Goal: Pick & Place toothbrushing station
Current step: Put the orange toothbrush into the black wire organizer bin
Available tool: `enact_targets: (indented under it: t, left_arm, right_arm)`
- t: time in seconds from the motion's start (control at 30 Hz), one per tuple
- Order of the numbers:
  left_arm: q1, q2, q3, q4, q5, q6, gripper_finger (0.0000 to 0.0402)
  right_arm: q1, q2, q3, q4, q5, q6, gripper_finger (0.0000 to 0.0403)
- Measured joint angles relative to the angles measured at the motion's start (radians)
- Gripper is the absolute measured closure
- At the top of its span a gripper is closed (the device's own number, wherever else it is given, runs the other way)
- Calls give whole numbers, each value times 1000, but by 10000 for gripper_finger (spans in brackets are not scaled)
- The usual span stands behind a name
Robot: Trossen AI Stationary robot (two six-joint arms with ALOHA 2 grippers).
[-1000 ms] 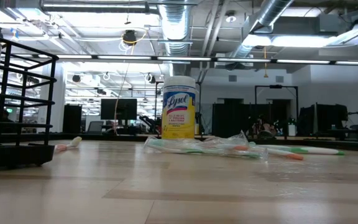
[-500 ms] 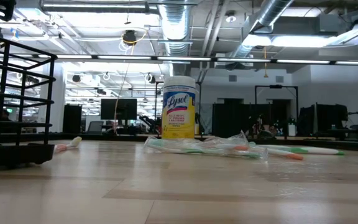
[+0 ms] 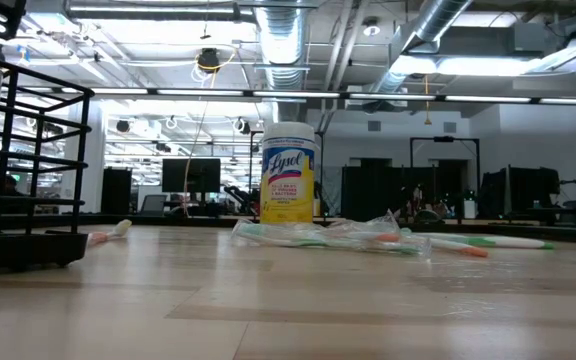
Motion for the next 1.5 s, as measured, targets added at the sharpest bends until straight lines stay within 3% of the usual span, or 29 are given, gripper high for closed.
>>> enact_targets:
  t: [0.4,0.5,0.7,0.77,0.83,0.9,1.0,1.1,1.33,1.5]
  left_arm:
    - [24,-24,0,262,-11,102,213]
    - [56,-58,5,324,-67,129,216]
    - [200,-152,68,284,-423,159,224]
    - [273,-181,97,152,-567,87,230]
    - [354,-206,124,-56,-694,-78,238]
    - [438,-219,148,-298,-745,-291,247]
    - [562,-209,164,-577,-694,-605,259]
    - [677,-158,164,-713,-553,-755,264]
    - [898,48,165,-737,-216,-914,242]
    - [975,188,164,-712,-81,-921,226]
  right_arm:
    - [7,0,0,44,0,-3,321]
    - [1,-1,0,56,0,-14,321]
    - [-27,-10,0,70,56,-59,321]
    - [-44,-10,0,68,66,-70,321]
    - [-64,-10,0,68,62,-71,321]
    - [-84,-10,0,68,40,-63,321]
    - [-113,-10,0,68,-9,-44,321]
    - [-132,-10,0,68,-46,-15,321]
    - [-162,-9,0,68,-74,5,321]
    - [-187,-9,0,81,-96,45,321]
